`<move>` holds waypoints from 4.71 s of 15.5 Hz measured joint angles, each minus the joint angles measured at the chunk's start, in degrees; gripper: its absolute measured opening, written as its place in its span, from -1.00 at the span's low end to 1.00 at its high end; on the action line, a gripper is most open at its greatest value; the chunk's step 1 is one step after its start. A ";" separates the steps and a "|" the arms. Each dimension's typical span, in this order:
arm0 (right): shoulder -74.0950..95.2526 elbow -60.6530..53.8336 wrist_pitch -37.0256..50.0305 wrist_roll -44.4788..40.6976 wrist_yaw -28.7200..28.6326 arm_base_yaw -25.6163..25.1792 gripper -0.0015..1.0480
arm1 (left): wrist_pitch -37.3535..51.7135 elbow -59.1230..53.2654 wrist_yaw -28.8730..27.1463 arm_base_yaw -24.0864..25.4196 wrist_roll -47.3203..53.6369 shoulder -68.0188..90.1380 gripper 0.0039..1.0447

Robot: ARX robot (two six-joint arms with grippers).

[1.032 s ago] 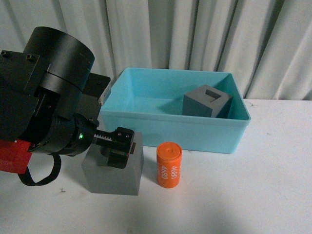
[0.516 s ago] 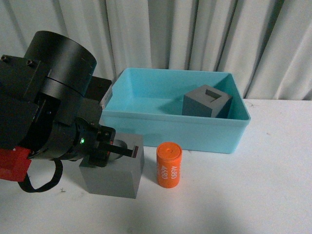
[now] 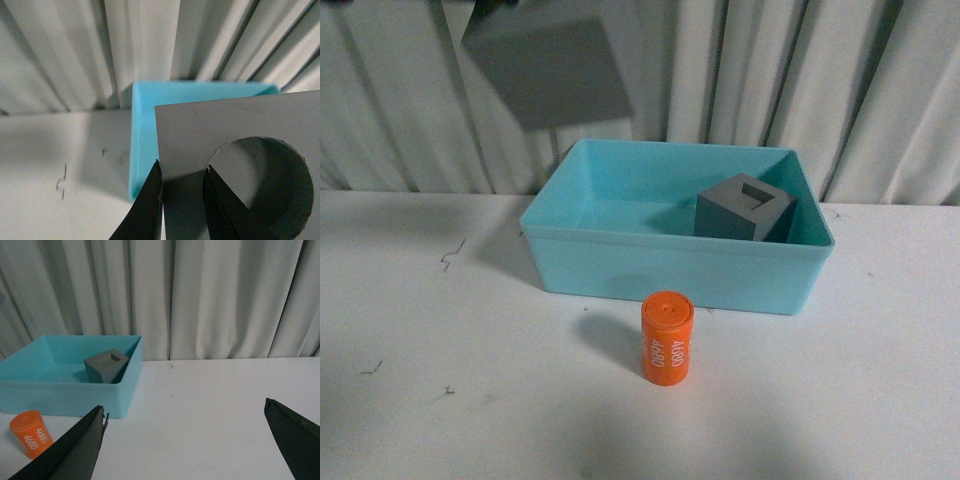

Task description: Place gray and orange parts in blue box

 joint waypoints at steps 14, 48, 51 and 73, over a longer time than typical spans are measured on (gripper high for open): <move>0.00 0.00 0.00 0.00 0.00 0.00 0.87 | 6.62 15.21 -6.01 1.01 13.94 33.88 -0.67; 0.00 0.00 0.00 0.00 0.09 0.00 0.87 | 7.63 -69.94 14.99 27.30 7.48 -88.83 -0.97; 0.00 0.00 0.00 -0.02 -0.04 0.00 0.87 | 6.08 -70.03 6.71 17.59 7.48 -89.22 -0.97; 0.00 0.00 0.00 -0.02 -0.04 0.00 0.87 | 5.97 -70.03 5.99 18.03 7.45 -89.20 0.88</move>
